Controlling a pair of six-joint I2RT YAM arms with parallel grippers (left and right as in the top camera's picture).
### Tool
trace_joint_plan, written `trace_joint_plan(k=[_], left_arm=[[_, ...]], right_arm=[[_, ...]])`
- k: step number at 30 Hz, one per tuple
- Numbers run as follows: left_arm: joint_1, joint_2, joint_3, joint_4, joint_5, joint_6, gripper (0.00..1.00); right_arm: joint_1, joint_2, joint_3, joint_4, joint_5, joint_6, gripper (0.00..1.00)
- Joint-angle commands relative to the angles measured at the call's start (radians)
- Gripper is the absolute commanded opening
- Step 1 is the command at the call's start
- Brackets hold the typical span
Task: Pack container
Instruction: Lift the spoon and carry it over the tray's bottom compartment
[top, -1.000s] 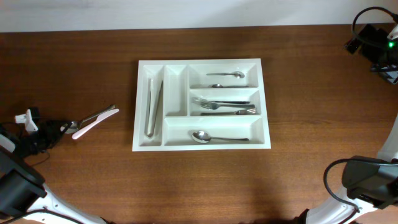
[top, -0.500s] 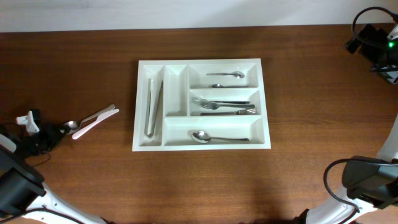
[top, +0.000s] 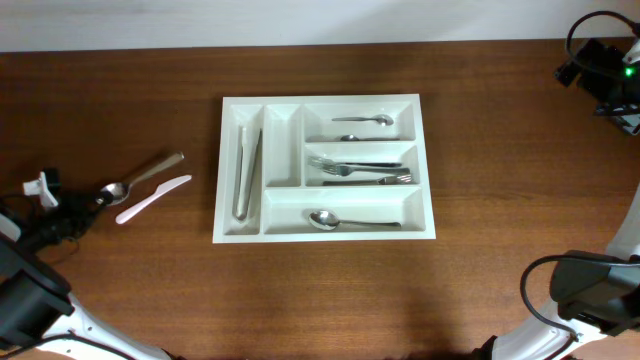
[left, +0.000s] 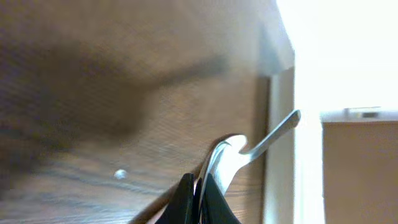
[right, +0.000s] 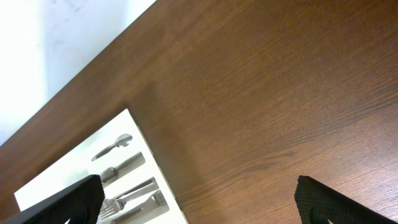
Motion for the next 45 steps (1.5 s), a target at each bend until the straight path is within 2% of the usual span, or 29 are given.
trace_joint_plan(k=[1,6,9,13,18,21,30,34,38,45], left_arm=[[-0.007,-0.108,0.078,-0.054,0.087,-0.002,0.02],[-0.063,-0.309,0.126,-0.159,0.086,0.005,0.02],[-0.153,-0.452,0.126,-0.21,0.026,0.005,0.02],[-0.352,-0.591,0.126,-0.268,-0.136,0.001,0.02],[-0.6,-0.618,0.107,-0.28,-0.15,-0.107,0.02],[-0.723,-0.615,0.043,-0.212,-0.152,-0.184,0.02],[-1.015,-0.614,-0.236,0.233,-0.296,-0.636,0.02],[-1.109,-0.614,-0.304,0.307,-0.381,-0.777,0.02],[-1.152,-0.614,-0.337,0.307,-0.416,-0.807,0.02],[-1.14,-0.614,-0.416,0.315,-0.475,-0.855,0.02]], right_arm=[[-0.008,0.002,-0.001,0.0,0.013,-0.002,0.99],[-0.008,0.002,-0.001,0.0,0.013,-0.002,0.99],[-0.008,0.002,-0.001,0.0,0.013,-0.002,0.99],[-0.008,0.002,-0.001,0.0,0.013,-0.002,0.99],[-0.008,0.002,-0.001,0.0,0.013,-0.002,0.99],[-0.008,0.002,-0.001,0.0,0.013,-0.002,0.99],[-0.008,0.002,-0.001,0.0,0.013,-0.002,0.99],[-0.008,0.002,-0.001,0.0,0.013,-0.002,0.99],[-0.008,0.002,-0.001,0.0,0.013,-0.002,0.99],[-0.008,0.002,-0.001,0.0,0.013,-0.002,0.99]])
